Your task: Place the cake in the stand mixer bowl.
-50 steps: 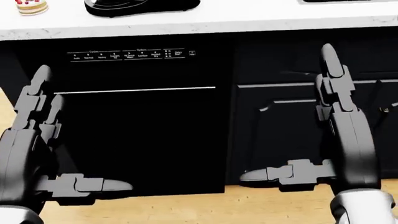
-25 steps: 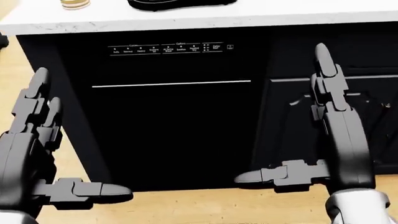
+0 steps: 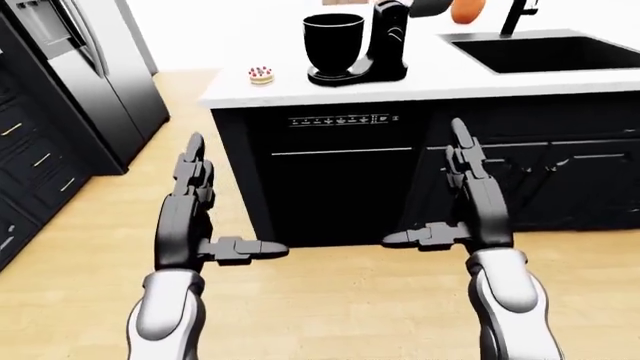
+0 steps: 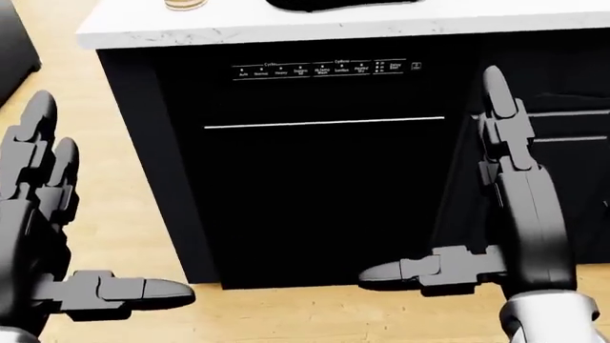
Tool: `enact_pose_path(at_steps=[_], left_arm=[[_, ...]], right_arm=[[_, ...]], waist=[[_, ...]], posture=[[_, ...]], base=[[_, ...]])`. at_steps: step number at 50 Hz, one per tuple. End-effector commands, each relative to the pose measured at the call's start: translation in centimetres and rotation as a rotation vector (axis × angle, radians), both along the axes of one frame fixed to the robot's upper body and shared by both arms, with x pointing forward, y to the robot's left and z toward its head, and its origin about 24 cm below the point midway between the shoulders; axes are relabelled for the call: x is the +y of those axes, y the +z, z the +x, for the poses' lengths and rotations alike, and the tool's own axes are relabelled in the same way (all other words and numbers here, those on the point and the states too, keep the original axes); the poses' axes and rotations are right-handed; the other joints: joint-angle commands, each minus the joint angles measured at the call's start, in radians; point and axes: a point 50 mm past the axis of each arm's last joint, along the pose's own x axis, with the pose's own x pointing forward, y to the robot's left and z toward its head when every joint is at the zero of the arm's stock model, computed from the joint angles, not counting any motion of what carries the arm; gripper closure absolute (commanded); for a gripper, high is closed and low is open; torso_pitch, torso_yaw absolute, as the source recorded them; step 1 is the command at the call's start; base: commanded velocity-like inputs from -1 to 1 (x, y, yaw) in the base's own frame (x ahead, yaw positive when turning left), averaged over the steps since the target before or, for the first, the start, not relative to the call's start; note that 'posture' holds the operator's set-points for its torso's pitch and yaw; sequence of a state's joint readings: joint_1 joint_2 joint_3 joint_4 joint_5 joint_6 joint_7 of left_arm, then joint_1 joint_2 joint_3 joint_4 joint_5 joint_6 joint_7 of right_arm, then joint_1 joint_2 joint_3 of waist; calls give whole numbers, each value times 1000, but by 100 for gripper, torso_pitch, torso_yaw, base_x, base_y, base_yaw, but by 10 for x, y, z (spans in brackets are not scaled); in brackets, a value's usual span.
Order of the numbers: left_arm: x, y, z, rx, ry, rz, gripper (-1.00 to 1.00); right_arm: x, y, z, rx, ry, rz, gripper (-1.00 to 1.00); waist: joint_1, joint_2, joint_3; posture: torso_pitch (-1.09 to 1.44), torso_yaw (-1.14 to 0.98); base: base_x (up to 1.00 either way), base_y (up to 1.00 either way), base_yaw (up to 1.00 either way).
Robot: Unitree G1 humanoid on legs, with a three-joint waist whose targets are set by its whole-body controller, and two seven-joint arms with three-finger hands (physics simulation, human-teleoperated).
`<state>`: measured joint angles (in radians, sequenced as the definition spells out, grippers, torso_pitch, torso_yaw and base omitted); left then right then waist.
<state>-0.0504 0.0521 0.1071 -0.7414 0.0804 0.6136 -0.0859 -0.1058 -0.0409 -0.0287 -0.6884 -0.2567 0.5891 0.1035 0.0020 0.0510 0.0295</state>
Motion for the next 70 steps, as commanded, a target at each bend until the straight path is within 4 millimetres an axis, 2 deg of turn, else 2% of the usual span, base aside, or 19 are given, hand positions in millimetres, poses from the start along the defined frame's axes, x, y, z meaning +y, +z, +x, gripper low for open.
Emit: enact_pose_path(at_steps=[1,3,10,13,17,19,29,34,37,45,49,50,53,59,61,63,64,65,70], left_arm=[[-5,15,-3,-96,-27,6,-100],[-5,17,-5,-103,-27,4,-100],[-6,13,-6,-109,-30,2,-100],[-4,20,-6,-118,-24,-2,-100],[-4,16,-7,-121,-25,-2,-100],[-6,21,-7,-124,-30,1,-100],[-6,24,-6,-127,-31,2,-100],[-6,24,-7,-127,-32,1,-100],[-6,24,-7,-126,-32,2,-100],[-6,22,-8,-125,-31,1,-100],[-6,21,-8,-124,-31,0,-100],[-6,21,-8,-124,-31,1,-100],[-6,21,-8,-124,-31,0,-100],[-5,20,-8,-126,-29,1,-100],[-5,21,-8,-126,-29,0,-100],[-5,21,-9,-126,-29,-1,-100],[-5,21,-9,-126,-29,0,-100],[-5,21,-8,-126,-29,0,-100],[-6,22,-8,-125,-30,1,-100]], right_arm=[[-2,18,-5,-107,-17,-14,-100],[-2,16,-4,-103,-14,-11,-100],[-5,18,-7,-113,-30,4,-100],[-5,18,-7,-113,-34,0,-100],[-4,21,-8,-117,-34,-6,-100],[-3,21,-8,-118,-31,-9,-100],[-4,21,-8,-117,-30,-12,-100],[-3,20,-7,-109,-25,-15,-100],[-2,20,-7,-105,-23,-17,-100],[-2,21,-7,-103,-23,-18,-100],[-2,20,-7,-100,-25,-19,-100],[-2,20,-7,-99,-26,-19,-100],[-3,19,-7,-95,-27,-22,-100],[-3,20,-7,-94,-29,-23,-100],[-3,20,-7,-94,-29,-23,-100],[-3,20,-8,-93,-29,-23,-100],[-3,20,-8,-93,-30,-24,-100],[-3,20,-8,-94,-30,-24,-100],[-5,20,-8,-95,-32,-22,-100]], waist=[[-6,-9,-16],[-2,-47,0],[3,-37,-22],[5,-51,-2],[7,-84,10],[5,-124,1],[0,-66,11],[-15,24,-10],[-6,22,13],[17,-37,10],[19,-128,-20],[6,-88,-8],[-2,-101,2],[-11,-48,14],[-16,-12,5],[-14,54,-21],[-3,6,-5],[-7,28,1],[12,-7,-3]], posture=[[0,0],[0,0],[0,0],[0,0],[0,0],[0,0],[0,0],[0,0],[0,0],[0,0],[0,0],[0,0],[0,0],[0,0],[0,0],[0,0],[0,0],[0,0],[0,0]], base=[[0,38,0],[0,18,0],[2,0,0],[21,0,0],[29,0,0],[31,0,0],[31,0,0],[31,0,0],[31,0,0],[31,0,0],[31,0,0],[33,0,0],[31,0,0],[31,0,0],[30,0,0],[30,0,0],[30,0,0],[30,0,0],[31,0,0]])
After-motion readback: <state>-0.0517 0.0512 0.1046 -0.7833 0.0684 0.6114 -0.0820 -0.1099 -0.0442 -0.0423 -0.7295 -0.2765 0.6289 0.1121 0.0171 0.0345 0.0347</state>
